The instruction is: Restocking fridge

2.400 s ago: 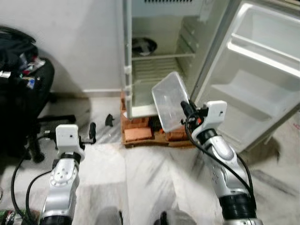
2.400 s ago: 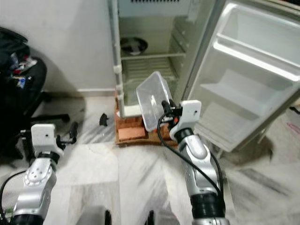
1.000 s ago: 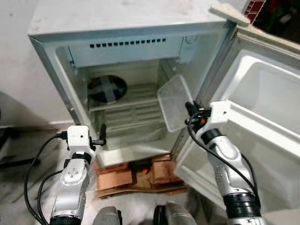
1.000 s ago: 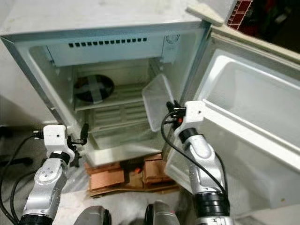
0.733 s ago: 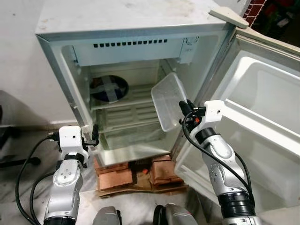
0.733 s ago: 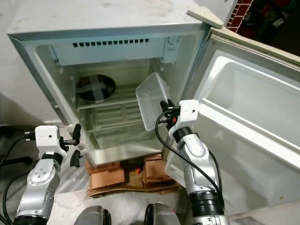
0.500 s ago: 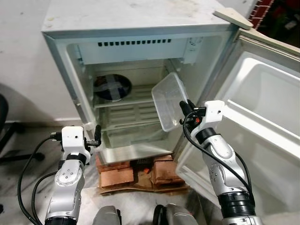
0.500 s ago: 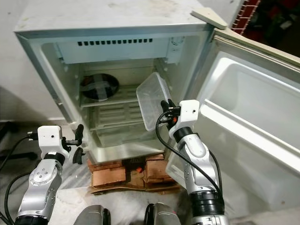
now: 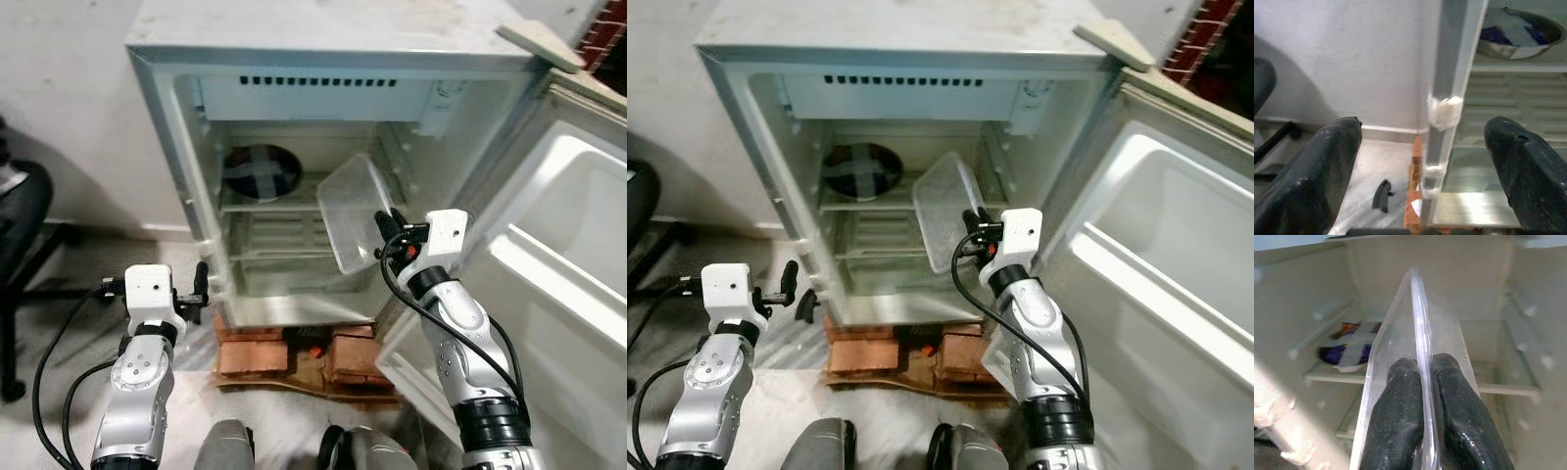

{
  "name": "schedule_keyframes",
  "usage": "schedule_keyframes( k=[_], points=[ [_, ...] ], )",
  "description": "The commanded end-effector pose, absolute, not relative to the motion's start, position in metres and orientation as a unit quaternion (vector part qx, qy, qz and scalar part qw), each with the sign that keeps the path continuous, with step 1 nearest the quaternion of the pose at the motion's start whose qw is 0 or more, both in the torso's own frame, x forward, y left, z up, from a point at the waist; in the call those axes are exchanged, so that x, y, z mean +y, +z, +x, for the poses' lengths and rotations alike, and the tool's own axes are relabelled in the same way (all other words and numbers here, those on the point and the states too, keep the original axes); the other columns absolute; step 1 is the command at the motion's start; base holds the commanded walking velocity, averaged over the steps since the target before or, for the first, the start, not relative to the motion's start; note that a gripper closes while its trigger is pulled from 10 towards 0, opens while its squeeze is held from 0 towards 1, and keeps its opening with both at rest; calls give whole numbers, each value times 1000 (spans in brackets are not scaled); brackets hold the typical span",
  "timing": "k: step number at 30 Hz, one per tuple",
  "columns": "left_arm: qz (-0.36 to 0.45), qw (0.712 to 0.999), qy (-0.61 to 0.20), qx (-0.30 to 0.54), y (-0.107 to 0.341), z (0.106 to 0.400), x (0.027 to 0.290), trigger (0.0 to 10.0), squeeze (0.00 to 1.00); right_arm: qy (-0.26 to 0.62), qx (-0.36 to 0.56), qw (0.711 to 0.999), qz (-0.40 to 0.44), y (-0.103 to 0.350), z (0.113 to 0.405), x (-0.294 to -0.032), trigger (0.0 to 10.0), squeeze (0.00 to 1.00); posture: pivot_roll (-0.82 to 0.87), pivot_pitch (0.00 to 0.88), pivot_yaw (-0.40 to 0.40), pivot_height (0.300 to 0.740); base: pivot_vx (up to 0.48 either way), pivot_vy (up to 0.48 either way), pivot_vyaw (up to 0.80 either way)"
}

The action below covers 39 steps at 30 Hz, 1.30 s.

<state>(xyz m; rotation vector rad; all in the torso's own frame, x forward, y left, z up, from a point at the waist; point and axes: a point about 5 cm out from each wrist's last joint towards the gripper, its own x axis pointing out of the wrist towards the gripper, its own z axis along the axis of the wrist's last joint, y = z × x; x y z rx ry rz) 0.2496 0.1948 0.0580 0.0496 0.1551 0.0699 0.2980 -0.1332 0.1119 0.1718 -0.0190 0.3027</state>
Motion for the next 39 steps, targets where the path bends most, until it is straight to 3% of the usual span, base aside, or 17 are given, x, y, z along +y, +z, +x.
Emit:
schedule_keyframes(
  k=[1,6,26,39],
  points=[
    [29,996,38,78,59,248,197,10000,0,148,-10,985,82,112,299,-134,10000,0,99,113,-68,740,0,480,0],
    [29,996,37,77,60,246,197,10000,0,142,-6,986,84,110,299,-134,10000,0,102,117,-68,740,0,319,0],
    [40,995,26,86,61,240,196,10000,0,80,10,991,107,99,308,-141,10000,0,120,162,-70,740,0,0,0],
    [39,994,51,91,65,213,205,10000,0,76,16,985,155,101,346,-123,10000,0,198,247,-92,740,0,0,0]
  ],
)
